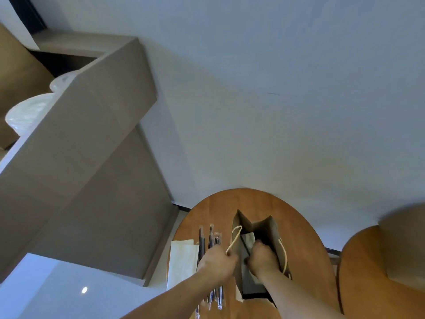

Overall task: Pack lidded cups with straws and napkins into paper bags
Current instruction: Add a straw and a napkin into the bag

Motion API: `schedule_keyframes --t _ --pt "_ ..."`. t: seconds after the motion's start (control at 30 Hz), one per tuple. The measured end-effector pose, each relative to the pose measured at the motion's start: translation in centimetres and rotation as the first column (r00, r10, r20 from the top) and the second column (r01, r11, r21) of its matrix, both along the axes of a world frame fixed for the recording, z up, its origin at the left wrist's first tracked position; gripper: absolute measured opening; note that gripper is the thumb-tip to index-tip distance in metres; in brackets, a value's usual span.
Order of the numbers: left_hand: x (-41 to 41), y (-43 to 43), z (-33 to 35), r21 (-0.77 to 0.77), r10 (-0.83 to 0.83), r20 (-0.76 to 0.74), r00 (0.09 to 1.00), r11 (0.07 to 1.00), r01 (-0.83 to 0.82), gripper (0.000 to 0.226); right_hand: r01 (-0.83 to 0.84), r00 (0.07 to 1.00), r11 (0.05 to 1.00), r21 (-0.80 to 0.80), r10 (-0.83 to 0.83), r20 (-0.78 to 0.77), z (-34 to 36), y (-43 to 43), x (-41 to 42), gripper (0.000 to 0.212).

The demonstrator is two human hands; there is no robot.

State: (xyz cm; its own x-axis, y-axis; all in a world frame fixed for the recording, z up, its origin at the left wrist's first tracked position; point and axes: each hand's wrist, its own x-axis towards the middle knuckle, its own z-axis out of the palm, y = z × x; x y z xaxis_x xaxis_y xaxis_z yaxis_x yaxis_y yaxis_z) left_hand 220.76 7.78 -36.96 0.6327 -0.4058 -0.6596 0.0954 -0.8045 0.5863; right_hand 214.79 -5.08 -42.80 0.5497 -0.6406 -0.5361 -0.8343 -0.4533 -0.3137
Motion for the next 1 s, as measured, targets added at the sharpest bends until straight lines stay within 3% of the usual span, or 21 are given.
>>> schedule_keyframes --t 0.23,0.33,0.43,0.5,0.6,0.63,0.73,1.0 --pt "0.5 -0.5 0.4 -0.047 -0.120 -0.082 0.989 0.992 0.116 0.024 -0.265 0.964 0.956 -0.123 0.267 0.001 5.9 0.5 1.6 0.037" --pt "0.5 -0.9 1.0 -0.058 -0.150 -0.101 0.984 0.988 0.145 0.022 -0.371 0.918 0.873 -0.316 0.395 0.014 9.5 -0.4 1.0 0.033" --pt "0.4 -1.0 1.6 -0.066 -0.152 -0.116 0.982 0.987 0.145 0.024 -0.341 0.924 0.809 -0.479 0.383 -0.011 11.9 -2.1 -0.5 0.039" --pt "0.2 -1.2 1.7 -0.059 -0.162 -0.116 0.980 0.986 0.156 0.025 -0.270 0.962 0.880 -0.390 0.267 -0.064 12.4 -3.2 -1.6 0.042" --pt "0.3 -1.6 1.9 -0.049 -0.161 -0.122 0.979 0.987 0.156 0.025 -0.164 0.982 0.971 -0.173 0.144 -0.123 11.6 -4.1 -3.4 0.009" --pt "0.3 -1.7 1.9 -0.046 -0.157 -0.116 0.981 0.987 0.152 0.025 -0.133 0.985 0.981 -0.144 0.115 -0.127 10.9 -4.2 -4.0 0.015" --pt "0.2 -2.2 1.8 -0.013 -0.174 -0.023 0.985 0.985 0.173 0.027 -0.057 0.994 0.992 -0.114 0.046 -0.099 9.9 -4.7 -5.5 0.027" --pt "1.3 -4.2 2.0 0.007 -0.169 0.160 0.973 0.985 0.170 0.030 0.067 0.998 0.991 -0.118 -0.065 0.021 9.2 -6.3 -6.7 0.022"
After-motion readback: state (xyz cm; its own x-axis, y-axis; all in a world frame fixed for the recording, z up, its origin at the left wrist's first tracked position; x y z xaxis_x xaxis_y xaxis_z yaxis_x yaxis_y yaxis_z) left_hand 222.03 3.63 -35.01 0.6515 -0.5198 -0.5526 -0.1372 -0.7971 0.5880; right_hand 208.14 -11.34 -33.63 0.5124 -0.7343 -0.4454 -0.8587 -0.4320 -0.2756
